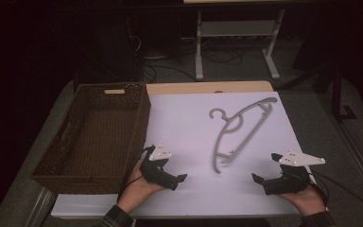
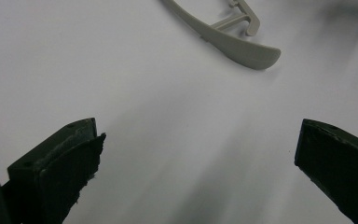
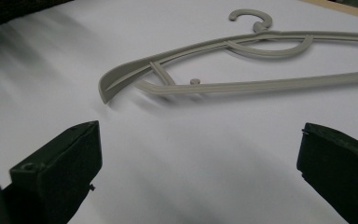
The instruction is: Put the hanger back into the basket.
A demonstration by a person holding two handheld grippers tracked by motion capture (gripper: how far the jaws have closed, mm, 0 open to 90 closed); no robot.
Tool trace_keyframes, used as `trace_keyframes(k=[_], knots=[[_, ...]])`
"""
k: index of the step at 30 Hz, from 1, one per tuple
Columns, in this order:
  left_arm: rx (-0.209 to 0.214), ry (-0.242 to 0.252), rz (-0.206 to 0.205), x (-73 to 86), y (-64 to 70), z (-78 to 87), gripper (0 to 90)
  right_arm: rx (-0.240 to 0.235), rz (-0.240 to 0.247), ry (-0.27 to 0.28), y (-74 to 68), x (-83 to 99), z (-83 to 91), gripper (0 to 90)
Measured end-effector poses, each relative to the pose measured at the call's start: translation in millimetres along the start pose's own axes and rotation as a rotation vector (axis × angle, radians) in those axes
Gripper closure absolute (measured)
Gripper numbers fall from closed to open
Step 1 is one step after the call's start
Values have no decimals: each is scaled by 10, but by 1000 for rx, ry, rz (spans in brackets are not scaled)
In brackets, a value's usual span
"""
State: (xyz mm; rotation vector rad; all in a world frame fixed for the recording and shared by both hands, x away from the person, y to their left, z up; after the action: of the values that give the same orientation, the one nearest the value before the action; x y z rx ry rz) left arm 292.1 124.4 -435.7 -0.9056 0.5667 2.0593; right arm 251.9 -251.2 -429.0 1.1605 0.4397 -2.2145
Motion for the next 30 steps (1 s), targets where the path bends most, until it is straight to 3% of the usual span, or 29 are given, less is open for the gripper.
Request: trace_keyframes(k=[10,19,23,24,27,30], knots=[[12,-13,23,-117,-10,-64,0,-8,-8,-5,4,13,-13,0],[19,-10,21,-314,-1,-187,191,-6,-11,-16,-9,7,-48,0],[36,-2,26,-386,-6,-225,290,-8,-8,-24,-15,14,-61,0],[46,-1,27,-431,-7,-250,383,-6,-10,-25,-13,20,-55,0],[82,0,45,-511,-1,-316,542,-1,-14,-21,-12,25,-38,0],[112,-3,31,-588,33,-409,732,2,-20,-20,-12,30,-23,0]])
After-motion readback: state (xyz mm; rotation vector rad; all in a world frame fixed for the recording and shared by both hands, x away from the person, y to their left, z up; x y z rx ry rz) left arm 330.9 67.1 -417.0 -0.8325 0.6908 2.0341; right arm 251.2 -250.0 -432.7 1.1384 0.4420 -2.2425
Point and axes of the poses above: each handheld gripper's, and its own axes: z roughly backward along the jaws, x roughly out of its underside, y roughly to its right, the point moved 2 cm from there along -z, roughly forward along the jaws, and after that the axes turned 1 degree about z, right-handed, at the moved point
